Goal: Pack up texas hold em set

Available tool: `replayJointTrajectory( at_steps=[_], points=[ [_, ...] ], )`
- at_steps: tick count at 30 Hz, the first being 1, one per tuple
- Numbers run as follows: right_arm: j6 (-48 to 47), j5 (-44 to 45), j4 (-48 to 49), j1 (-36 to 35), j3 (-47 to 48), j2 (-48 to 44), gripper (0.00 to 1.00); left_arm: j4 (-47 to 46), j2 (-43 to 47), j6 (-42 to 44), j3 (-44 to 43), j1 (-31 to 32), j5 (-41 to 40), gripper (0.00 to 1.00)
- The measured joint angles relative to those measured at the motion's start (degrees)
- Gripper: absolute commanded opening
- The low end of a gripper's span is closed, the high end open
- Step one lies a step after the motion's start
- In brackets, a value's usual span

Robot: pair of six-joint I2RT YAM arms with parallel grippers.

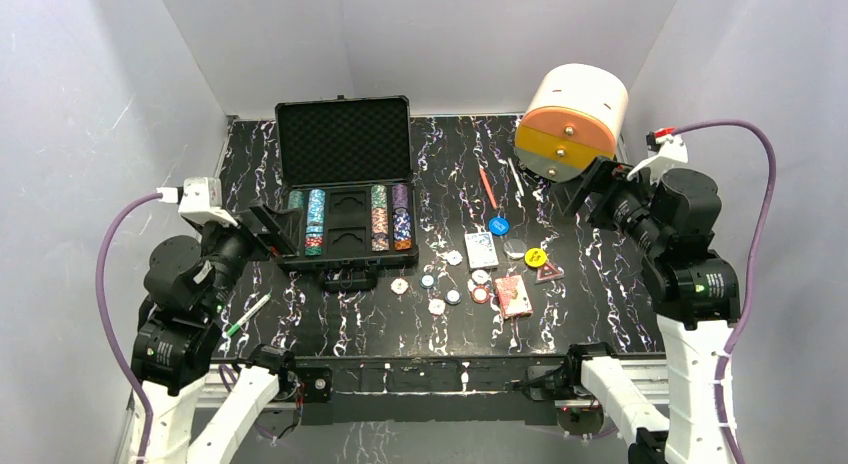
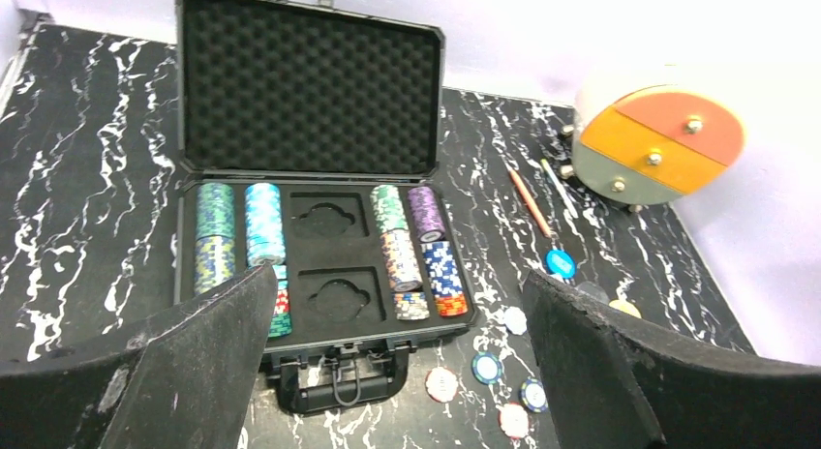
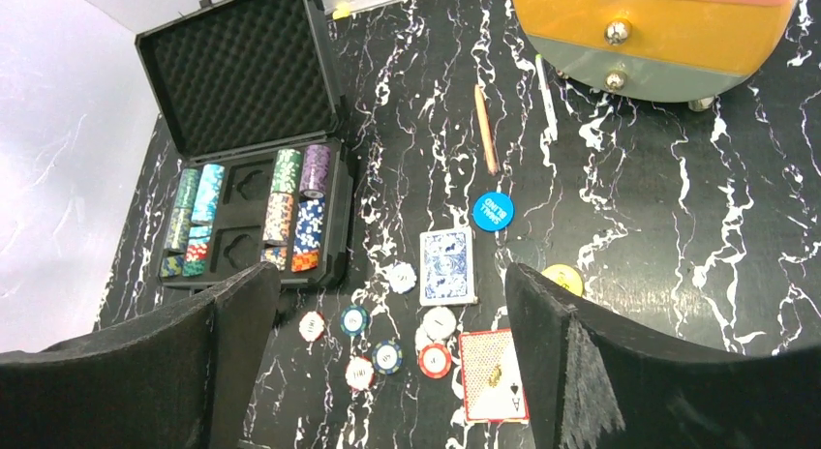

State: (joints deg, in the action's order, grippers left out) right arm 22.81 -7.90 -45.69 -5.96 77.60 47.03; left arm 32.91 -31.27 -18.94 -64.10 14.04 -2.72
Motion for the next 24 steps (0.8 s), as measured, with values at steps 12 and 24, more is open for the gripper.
replayJointTrajectory(
  at_steps=[12, 24],
  points=[
    [-0.7, -1.33, 0.52, 0.35, -9.46, 0.83, 0.98, -3.54, 3.58, 0.28, 7.85, 0.0, 15.04, 0.98],
    [-2.27, -2.6, 5.46, -1.53, -16.46, 13.05, 0.98, -10.08, -1.03, -5.4, 20.87, 0.0, 21.62, 0.98]
  ],
)
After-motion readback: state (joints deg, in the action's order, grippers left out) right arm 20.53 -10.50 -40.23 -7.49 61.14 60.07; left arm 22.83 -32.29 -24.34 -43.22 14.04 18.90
